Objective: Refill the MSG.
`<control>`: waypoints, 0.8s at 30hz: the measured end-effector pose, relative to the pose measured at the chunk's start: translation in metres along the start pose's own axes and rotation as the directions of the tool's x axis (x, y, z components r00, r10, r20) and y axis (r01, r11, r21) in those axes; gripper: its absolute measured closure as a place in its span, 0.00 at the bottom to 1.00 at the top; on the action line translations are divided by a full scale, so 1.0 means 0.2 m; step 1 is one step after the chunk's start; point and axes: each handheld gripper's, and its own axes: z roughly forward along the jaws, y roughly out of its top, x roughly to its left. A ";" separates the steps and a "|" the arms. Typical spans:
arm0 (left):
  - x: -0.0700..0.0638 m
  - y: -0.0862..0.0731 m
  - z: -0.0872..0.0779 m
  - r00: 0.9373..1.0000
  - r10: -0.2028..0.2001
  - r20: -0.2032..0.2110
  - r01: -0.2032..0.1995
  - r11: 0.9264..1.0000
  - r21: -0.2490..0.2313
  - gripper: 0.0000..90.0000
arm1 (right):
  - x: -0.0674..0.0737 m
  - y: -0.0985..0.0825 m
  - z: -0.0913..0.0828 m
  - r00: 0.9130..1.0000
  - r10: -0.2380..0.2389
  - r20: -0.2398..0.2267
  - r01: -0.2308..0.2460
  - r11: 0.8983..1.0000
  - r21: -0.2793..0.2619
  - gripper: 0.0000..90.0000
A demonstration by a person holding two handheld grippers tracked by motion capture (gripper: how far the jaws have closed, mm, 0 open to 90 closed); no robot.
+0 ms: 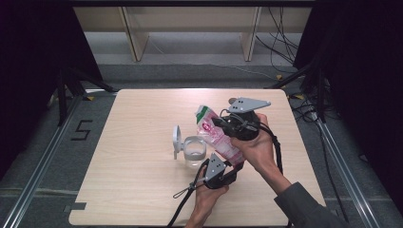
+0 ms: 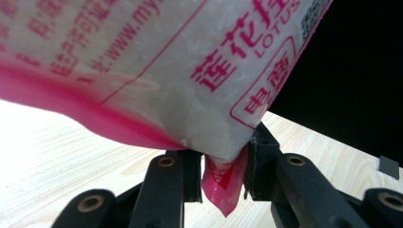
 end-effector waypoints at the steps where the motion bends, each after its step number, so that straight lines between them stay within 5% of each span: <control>1: 0.00 0.00 0.00 1.000 -0.002 0.001 0.002 1.000 0.001 0.80 | 0.00 0.00 0.01 1.000 -0.022 0.008 0.022 1.000 -0.011 1.00; 24: 0.02 -0.02 0.01 1.000 -0.009 -0.004 0.009 1.000 -0.007 0.81 | 0.02 0.03 0.15 0.998 -0.051 -0.037 0.054 0.995 0.084 1.00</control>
